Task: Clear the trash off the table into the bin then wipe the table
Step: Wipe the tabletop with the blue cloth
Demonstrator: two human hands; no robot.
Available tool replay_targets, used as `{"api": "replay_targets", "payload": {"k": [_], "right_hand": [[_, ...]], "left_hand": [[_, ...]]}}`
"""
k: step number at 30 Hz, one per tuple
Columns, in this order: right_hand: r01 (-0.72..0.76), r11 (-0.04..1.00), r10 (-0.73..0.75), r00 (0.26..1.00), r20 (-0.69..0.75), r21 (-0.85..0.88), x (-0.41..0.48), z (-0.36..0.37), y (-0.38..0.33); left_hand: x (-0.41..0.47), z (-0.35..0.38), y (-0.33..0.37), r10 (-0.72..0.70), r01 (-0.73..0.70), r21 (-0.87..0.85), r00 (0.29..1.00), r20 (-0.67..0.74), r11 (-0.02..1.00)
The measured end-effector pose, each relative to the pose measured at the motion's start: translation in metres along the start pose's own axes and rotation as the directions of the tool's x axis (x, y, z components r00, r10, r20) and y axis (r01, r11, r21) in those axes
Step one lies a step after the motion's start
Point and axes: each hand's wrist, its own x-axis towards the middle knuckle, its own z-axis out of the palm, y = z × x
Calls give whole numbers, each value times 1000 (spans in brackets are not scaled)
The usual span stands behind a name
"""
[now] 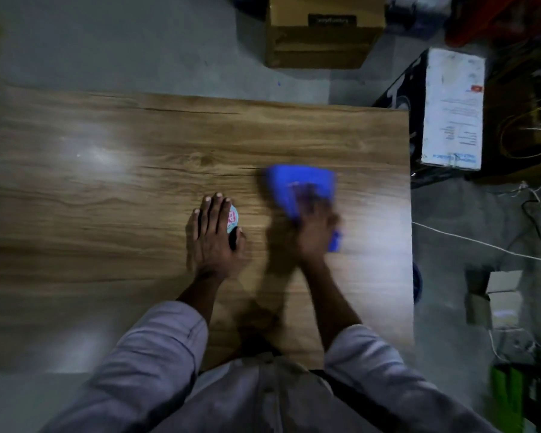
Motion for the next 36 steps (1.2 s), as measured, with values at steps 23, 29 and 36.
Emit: {"api": "replay_targets", "payload": {"k": [23,29,36], "right_hand": [[145,989,-140,969,205,-12,-130,-16,36],[-725,688,725,689,1,-19,-161,-64,174],[-103,990,98,994,52,92,-181,-65,38]], "left_hand": [[-15,14,-10,75,-84,-62,988,-136,995],[-50,20,-10,32,-51,-166,993,-112,985],[-147,14,2,21,-33,-226,998,-57,974]]}}
